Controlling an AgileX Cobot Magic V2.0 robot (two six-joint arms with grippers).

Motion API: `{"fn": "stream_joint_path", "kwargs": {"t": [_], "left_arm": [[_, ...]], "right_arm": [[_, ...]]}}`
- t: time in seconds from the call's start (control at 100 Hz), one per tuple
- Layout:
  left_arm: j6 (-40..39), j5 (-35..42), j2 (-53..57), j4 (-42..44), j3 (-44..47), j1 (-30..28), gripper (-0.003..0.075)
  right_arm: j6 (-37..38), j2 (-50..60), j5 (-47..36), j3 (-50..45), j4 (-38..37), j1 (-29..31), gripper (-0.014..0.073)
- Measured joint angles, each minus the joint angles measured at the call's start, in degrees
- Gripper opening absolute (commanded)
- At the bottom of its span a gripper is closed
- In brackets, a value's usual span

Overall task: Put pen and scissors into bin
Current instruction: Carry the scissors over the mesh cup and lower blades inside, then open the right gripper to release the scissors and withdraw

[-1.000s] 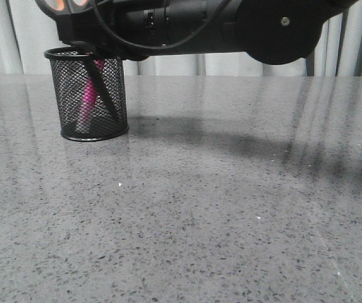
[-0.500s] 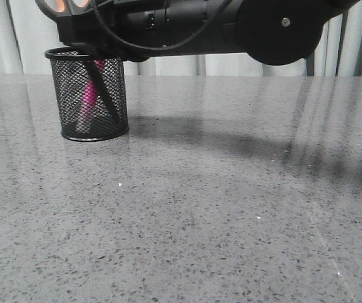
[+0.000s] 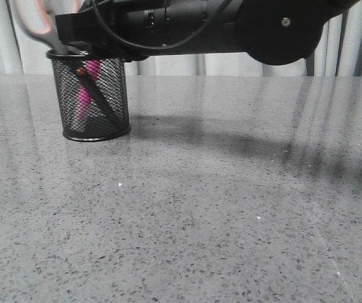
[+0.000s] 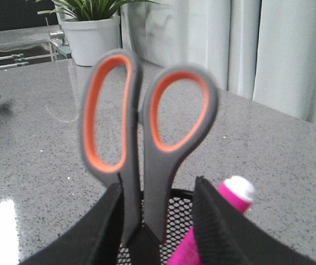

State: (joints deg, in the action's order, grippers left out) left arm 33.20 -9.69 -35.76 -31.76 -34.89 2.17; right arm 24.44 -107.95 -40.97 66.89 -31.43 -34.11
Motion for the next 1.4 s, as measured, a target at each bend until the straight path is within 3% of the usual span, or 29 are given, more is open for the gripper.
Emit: {"fn": "stream_joint_path", "kwargs": {"t": [0.38, 0.48, 0.56, 0.66, 0.96, 1.09, 1.4], "left_arm": [[0.00, 0.00, 0.00, 0.00, 0.00, 0.00, -0.0022], [0.00, 0.00, 0.00, 0.00, 0.00, 0.00, -0.0022], [0.00, 0.00, 0.00, 0.00, 0.00, 0.00, -0.0022], [0.00, 0.00, 0.00, 0.00, 0.00, 0.00, -0.0022], [0.00, 0.00, 0.22, 0.00, 0.00, 0.00, -0.0022], [0.00, 0.90, 1.28, 0.00, 0.44, 0.00, -0.0022], [0.00, 8.63, 12.88, -2.60, 11.12, 0.00, -0.0022]], "right_arm": [[0.00, 0.60, -10.01, 0.00, 0.00, 0.91, 0.0257], [0.00, 2.56, -9.70, 0.00, 0.00, 1.88, 0.0178], [0.00, 4.93, -8.73, 0.00, 0.00, 2.99, 0.0062], [0.00, 9.16, -5.79, 0.00, -0.11, 4.64, -0.0075], [0.00, 24.56, 17.56, -1.29, -1.05, 10.09, -0.0074], [0.00, 32.49, 17.79, -8.04, -1.19, 14.08, -0.0074], [0.00, 53.89, 2.94, -36.82, -1.46, 26.52, -0.0074]]}}
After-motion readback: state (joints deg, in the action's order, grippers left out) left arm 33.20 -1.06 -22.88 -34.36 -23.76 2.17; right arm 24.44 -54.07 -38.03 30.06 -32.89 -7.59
